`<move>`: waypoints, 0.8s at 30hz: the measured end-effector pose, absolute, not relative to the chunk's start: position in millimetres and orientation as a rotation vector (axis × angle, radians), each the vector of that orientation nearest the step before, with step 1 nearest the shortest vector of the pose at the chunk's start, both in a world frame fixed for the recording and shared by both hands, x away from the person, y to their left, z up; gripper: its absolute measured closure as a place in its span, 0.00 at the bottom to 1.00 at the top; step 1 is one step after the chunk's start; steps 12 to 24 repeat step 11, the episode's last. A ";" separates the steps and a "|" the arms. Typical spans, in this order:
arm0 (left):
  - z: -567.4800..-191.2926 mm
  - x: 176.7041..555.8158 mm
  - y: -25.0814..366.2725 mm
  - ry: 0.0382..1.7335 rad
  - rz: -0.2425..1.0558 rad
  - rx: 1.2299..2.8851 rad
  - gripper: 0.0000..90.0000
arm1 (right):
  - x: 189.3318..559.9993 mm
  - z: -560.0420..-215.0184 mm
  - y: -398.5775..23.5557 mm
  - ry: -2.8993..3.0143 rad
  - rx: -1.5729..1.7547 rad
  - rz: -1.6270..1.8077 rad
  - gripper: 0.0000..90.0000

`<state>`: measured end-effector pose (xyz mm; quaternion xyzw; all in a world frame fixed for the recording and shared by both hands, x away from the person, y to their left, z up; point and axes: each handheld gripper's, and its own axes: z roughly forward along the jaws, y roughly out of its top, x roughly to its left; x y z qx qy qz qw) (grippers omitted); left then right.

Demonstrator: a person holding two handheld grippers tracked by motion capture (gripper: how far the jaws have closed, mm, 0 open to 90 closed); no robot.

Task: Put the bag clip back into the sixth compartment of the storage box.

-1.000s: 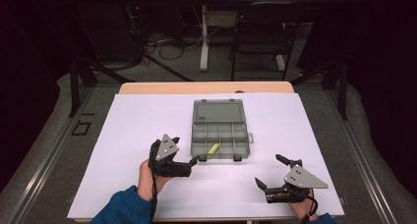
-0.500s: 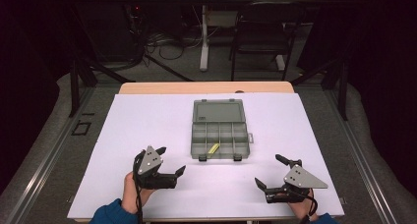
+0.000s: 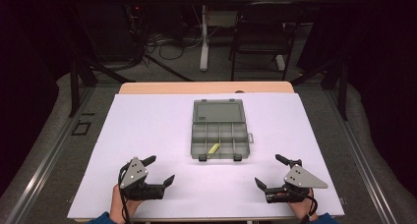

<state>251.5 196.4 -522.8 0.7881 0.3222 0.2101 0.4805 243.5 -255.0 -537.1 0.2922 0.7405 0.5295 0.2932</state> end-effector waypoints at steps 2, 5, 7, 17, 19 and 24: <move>-527.0 249.3 199.8 0.797 0.509 1.926 0.12 | 243.6 -537.0 -255.0 1.972 0.776 1.410 0.00; -528.6 249.1 200.5 0.801 0.506 1.929 0.12 | 243.9 -537.2 -254.8 1.971 0.775 1.412 0.00; -529.4 249.7 200.1 0.799 0.504 1.939 0.12 | 243.6 -536.9 -255.1 1.974 0.775 1.408 0.00; -530.0 250.2 198.9 0.796 0.504 1.949 0.12 | 243.8 -536.9 -256.0 1.972 0.777 1.405 0.00; -530.0 250.2 198.9 0.796 0.504 1.949 0.12 | 243.8 -536.9 -256.0 1.972 0.777 1.405 0.00; -530.0 250.2 198.9 0.796 0.504 1.949 0.12 | 243.8 -536.9 -256.0 1.972 0.777 1.405 0.00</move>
